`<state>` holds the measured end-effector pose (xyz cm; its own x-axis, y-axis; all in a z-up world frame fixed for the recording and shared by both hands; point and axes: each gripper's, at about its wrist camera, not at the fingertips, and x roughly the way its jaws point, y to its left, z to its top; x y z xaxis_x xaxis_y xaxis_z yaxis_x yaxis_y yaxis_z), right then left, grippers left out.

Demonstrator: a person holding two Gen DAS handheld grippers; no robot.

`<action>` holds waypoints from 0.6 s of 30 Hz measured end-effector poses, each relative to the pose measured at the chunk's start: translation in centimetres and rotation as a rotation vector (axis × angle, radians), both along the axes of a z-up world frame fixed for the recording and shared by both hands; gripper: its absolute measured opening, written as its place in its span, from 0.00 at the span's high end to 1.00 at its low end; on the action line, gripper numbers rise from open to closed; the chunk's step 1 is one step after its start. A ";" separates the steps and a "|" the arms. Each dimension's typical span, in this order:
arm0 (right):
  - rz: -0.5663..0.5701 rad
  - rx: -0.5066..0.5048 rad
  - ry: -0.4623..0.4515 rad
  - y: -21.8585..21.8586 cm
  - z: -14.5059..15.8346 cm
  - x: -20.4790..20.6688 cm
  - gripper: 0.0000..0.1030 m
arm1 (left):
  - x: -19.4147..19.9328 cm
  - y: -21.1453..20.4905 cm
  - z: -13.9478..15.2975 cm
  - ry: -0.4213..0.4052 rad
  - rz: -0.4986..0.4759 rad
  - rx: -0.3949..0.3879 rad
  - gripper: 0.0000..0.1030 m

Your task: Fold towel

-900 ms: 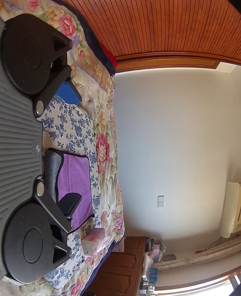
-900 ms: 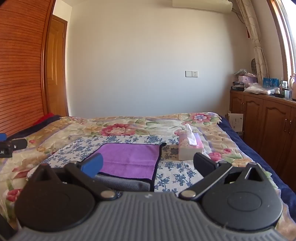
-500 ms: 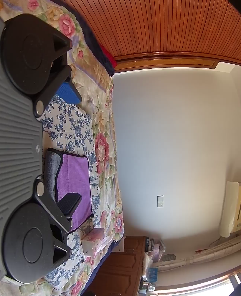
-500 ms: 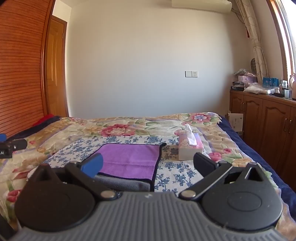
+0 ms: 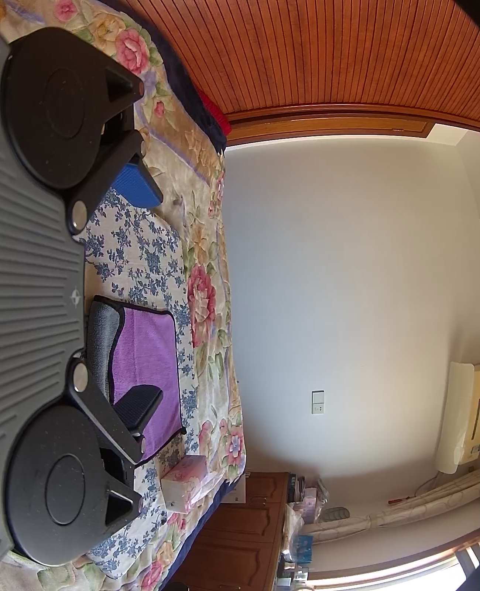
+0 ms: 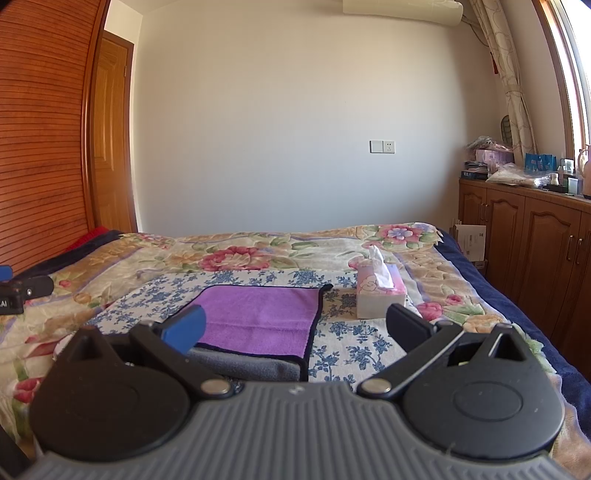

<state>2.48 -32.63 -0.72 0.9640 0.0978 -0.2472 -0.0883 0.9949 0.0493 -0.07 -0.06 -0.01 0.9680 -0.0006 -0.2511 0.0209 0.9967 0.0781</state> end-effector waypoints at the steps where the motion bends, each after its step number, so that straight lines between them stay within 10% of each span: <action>1: 0.000 0.000 0.000 0.0 0.0 0.0 0.00 | 0.0 0.0 0.0 0.000 0.000 0.000 0.00; 18: 0.000 0.001 0.001 0.1 0.0 0.0 0.00 | 0.0 0.0 0.0 -0.002 -0.001 0.001 0.00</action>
<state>2.49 -32.53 -0.74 0.9639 0.0980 -0.2477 -0.0883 0.9948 0.0503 -0.09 -0.07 -0.01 0.9686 -0.0009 -0.2488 0.0212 0.9966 0.0791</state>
